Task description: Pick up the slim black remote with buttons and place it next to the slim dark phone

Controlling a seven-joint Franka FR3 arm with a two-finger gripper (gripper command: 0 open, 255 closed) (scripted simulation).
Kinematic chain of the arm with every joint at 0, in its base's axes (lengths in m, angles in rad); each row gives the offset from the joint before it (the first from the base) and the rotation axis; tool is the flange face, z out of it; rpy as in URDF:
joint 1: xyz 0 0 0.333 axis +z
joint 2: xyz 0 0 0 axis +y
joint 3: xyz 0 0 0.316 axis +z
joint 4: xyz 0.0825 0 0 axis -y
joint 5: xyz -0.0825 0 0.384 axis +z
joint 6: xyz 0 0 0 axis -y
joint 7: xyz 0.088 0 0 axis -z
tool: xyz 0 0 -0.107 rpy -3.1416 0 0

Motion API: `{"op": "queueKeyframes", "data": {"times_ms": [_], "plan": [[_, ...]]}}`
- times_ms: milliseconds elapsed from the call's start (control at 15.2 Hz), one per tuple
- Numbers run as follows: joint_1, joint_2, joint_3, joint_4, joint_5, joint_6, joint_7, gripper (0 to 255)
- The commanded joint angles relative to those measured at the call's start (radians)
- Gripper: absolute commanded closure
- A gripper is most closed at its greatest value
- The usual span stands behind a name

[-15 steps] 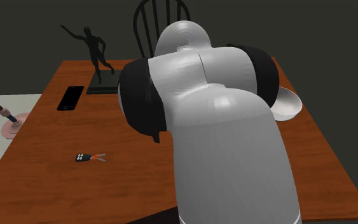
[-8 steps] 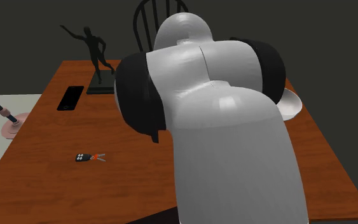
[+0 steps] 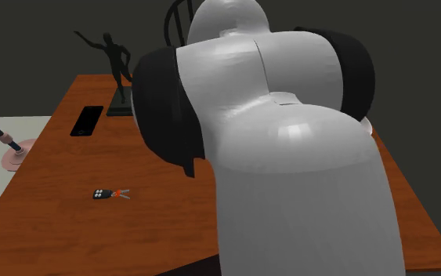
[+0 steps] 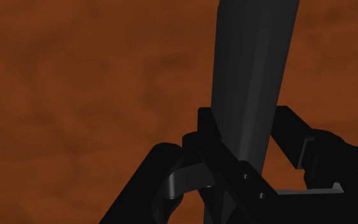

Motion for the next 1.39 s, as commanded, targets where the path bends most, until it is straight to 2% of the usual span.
{"op": "queueKeyframes", "data": {"times_ms": [0, 198, 792, 1320], "plan": [[0.002, -0.021, -0.002, -0.008, -0.002, -0.013, 0.003, 255], [0.004, -0.048, -0.004, -0.014, -0.005, -0.034, 0.007, 255], [0.162, -0.011, 0.010, 0.055, -0.024, -0.050, 0.193, 255], [0.296, 0.075, 0.018, 0.212, -0.044, -0.110, 0.355, 255]]}}
